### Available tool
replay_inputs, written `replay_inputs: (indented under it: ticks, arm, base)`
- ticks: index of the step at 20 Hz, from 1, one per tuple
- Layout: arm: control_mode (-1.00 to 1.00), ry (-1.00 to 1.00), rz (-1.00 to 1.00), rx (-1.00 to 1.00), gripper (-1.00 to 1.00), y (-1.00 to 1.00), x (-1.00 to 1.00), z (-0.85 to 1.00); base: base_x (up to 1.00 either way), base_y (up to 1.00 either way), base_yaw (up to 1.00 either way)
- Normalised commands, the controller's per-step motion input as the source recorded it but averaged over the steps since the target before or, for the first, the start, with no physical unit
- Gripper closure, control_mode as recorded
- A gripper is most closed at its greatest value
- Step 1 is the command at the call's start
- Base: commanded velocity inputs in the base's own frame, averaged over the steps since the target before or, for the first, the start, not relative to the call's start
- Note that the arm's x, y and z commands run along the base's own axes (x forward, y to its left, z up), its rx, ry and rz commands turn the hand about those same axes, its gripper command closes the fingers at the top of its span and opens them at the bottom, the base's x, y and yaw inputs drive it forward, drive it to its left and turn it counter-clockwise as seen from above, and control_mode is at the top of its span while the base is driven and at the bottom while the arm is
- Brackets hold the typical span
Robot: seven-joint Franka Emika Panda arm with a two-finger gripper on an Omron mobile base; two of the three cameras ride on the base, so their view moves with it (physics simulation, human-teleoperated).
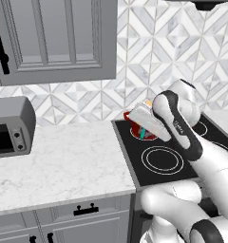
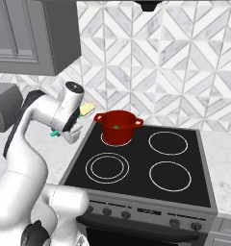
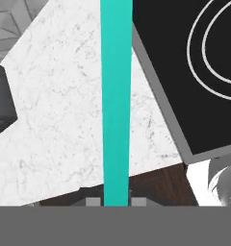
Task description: Put the lime and onion in the pot. Retrieve the spatula and lightly stir the vegetables in the pot.
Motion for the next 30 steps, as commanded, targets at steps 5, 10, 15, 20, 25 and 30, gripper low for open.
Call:
replay_inputs:
  ticks: [5,10,15,20,25,30]
  arm:
    - [-1.00,0.25,-0.07,0.59,1.00,-0.74,0.72,0.82]
    - [-1.00,0.35,-0.09,0.61,1.00,-0.31,0.85,0.53]
    - [-1.00,0.22,-0.16,0.40,1.00,-0.14,0.52,0.51]
    - [-1.00,0.01,0.00,0.02,1.00,-0.08,0.00,0.00]
    - [-1.00,0.00,0.00,0.00,1.00,0.00,0.00,0.00]
    - [-1.00,0.00,0.00,0.00,1.00,0.00,0.00,0.00]
  base:
    - [0.00,0.00,0.00]
    - [0.00,0.00,0.00]
    - [0.00,0.00,0.00]
    - [0.00,0.00,0.00]
    - [0.00,0.00,0.00]
    - [0.00,0.00,0.00]
